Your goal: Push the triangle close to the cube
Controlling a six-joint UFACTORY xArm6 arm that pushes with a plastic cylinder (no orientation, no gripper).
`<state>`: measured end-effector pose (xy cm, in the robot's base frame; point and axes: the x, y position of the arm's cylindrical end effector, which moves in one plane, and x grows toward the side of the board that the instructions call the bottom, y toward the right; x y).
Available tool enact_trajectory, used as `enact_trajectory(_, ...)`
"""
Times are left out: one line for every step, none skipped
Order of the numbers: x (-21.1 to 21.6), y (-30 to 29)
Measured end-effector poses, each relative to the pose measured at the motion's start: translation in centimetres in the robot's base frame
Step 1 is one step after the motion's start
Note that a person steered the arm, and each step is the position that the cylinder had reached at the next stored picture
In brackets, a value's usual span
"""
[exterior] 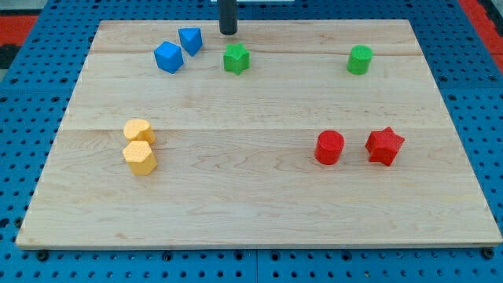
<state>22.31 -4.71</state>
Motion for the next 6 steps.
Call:
enact_trajectory(0.2, -0.6)
enact_trajectory(1.2, -1.6)
enact_trajectory(1.5, -3.0)
enact_trajectory(1.5, -5.5)
enact_trajectory(1.5, -7.7)
enact_trajectory(1.5, -7.8)
